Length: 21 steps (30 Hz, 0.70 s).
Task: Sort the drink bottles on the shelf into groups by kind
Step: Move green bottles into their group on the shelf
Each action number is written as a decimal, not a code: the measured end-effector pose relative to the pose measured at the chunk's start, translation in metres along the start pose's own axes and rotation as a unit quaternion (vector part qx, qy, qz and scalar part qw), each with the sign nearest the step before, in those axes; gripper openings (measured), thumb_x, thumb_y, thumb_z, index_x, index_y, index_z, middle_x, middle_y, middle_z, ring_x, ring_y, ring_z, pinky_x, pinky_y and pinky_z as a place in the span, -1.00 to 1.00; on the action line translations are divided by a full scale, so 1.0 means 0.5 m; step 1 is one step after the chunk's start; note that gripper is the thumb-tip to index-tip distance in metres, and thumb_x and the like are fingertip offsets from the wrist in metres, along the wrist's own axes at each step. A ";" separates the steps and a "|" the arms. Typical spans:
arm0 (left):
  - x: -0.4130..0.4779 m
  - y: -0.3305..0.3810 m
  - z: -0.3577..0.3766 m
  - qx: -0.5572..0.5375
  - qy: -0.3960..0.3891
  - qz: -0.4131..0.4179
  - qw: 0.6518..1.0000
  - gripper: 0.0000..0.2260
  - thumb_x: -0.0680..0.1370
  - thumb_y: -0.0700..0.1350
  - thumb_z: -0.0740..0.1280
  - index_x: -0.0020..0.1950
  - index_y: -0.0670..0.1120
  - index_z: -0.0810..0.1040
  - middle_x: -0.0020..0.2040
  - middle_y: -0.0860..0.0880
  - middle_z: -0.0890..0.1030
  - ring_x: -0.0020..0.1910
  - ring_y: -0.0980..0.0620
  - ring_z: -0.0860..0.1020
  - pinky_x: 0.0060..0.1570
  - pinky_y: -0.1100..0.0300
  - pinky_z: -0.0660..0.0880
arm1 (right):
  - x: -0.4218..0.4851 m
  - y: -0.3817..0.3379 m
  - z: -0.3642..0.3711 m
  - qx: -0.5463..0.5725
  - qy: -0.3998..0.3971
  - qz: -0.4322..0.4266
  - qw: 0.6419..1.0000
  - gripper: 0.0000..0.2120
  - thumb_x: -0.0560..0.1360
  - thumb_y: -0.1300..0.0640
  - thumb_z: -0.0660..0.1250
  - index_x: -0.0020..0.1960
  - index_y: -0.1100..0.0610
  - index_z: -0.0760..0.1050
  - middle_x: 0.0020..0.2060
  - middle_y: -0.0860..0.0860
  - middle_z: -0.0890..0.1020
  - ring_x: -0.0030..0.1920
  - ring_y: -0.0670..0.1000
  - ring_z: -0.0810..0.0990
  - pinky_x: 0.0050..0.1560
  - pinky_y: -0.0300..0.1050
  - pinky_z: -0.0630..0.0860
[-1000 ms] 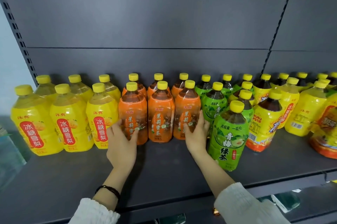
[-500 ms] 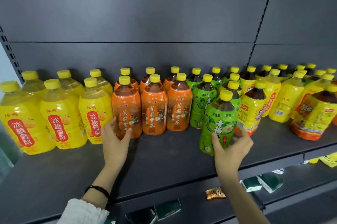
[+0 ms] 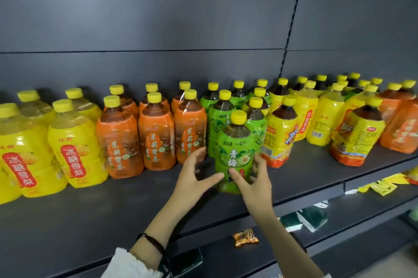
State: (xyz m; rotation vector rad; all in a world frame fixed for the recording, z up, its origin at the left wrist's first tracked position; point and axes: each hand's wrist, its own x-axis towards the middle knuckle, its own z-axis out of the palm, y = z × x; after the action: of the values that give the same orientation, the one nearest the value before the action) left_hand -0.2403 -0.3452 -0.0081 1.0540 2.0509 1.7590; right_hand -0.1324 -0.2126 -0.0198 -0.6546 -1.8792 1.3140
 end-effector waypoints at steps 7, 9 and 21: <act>0.045 -0.002 0.085 -0.094 -0.013 -0.035 0.995 0.06 0.09 0.08 0.64 0.47 0.07 0.16 0.30 0.09 0.48 0.19 0.27 0.51 0.05 0.36 0.50 | 0.070 0.035 -0.112 0.065 -0.132 -0.048 0.988 -0.75 0.53 0.16 0.33 0.14 -0.11 0.55 0.05 -0.14 0.65 0.07 -0.19 0.60 0.07 -0.27 0.49; 0.044 -0.004 0.093 -0.104 0.016 -0.034 0.994 0.07 0.01 0.16 0.65 0.43 0.08 0.23 0.27 0.05 0.52 0.18 0.23 0.54 0.01 0.36 0.51 | 0.103 0.055 -0.154 0.069 -0.069 -0.060 0.993 -0.81 0.53 0.19 0.33 0.02 -0.09 0.59 -0.02 -0.08 0.67 -0.01 -0.18 0.62 0.02 -0.25 0.50; 0.032 0.006 0.194 -0.029 0.219 -0.032 0.975 -0.09 0.00 0.33 0.57 0.28 0.36 0.25 0.28 0.15 0.48 0.23 0.25 0.47 0.04 0.47 0.44 | 0.319 0.133 -0.242 0.047 -0.121 -0.041 0.991 -0.09 0.31 0.09 0.56 0.46 -0.09 0.08 0.25 -0.17 0.41 0.23 -0.16 0.43 0.23 -0.17 0.42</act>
State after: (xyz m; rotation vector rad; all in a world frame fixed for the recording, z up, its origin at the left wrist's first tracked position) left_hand -0.1923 -0.2613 -0.0247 0.6120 2.2240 2.1512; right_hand -0.1308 -0.0017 -0.0129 -0.3781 -1.9990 1.4718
